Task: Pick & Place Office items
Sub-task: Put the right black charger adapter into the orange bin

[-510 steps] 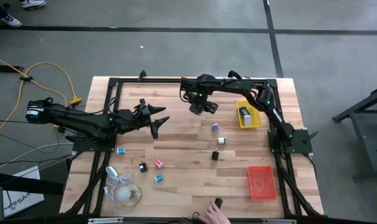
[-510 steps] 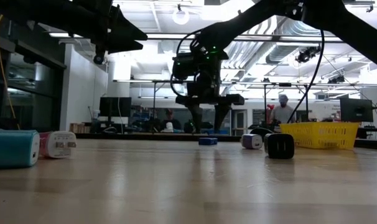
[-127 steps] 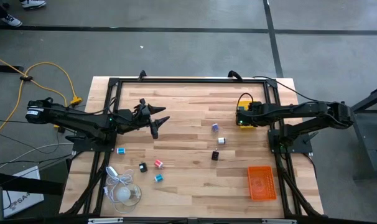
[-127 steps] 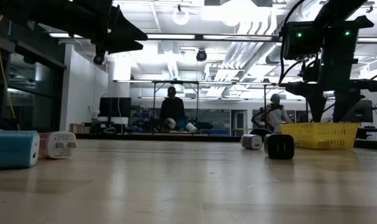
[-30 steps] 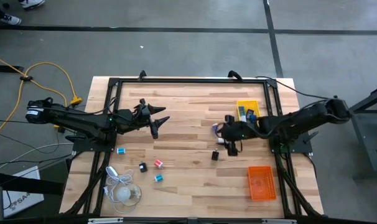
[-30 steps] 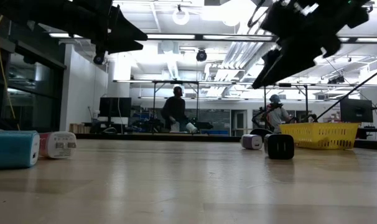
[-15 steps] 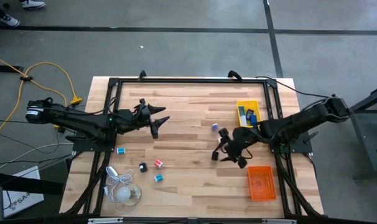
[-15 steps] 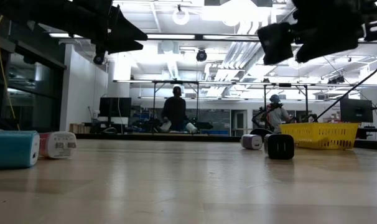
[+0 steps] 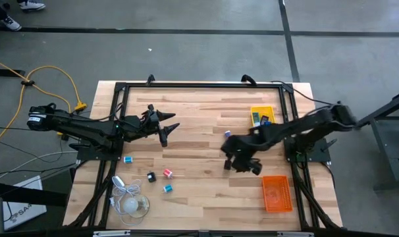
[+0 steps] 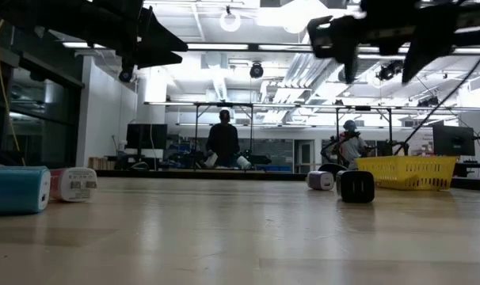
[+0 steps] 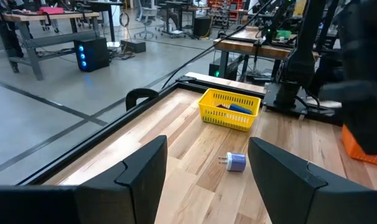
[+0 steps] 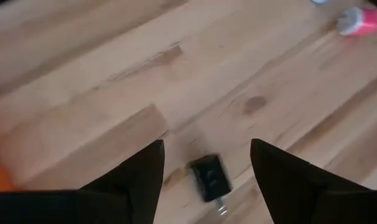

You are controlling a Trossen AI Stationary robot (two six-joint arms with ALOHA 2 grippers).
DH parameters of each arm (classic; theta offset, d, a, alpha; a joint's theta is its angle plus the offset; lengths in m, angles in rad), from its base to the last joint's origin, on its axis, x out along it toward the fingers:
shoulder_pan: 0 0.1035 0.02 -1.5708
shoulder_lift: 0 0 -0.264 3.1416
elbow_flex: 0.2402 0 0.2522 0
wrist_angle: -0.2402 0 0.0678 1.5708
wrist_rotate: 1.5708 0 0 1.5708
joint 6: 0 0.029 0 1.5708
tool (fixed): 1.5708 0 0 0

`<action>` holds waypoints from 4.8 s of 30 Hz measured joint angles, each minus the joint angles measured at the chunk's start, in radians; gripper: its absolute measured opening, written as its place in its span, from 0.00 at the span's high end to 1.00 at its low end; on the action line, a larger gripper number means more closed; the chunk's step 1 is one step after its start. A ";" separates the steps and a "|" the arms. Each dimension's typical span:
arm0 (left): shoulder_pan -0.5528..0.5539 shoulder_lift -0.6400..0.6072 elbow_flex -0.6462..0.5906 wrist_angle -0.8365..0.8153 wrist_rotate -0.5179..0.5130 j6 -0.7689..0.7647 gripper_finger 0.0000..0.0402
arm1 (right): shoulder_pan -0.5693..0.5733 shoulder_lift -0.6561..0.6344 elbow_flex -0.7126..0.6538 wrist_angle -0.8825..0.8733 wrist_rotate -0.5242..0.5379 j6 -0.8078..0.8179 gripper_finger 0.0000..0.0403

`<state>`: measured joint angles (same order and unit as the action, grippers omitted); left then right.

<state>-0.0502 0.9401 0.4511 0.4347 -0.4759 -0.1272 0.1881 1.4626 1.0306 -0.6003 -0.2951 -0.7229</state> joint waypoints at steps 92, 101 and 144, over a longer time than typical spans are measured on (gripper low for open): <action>0.000 0.000 0.000 0.000 0.000 0.000 0.46 | -0.040 0.297 -0.007 0.090 0.113 -0.273 0.66; 0.000 0.000 0.000 0.000 0.000 0.000 0.46 | -0.040 0.297 -0.007 0.089 0.113 -0.273 0.67; 0.000 0.000 0.000 0.006 0.000 0.000 0.46 | 0.182 0.013 -0.007 -0.081 0.534 0.498 0.68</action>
<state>-0.0502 0.9405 0.4511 0.4405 -0.4759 -0.1274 0.3704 1.4758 1.0237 -0.6817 0.2384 -0.2246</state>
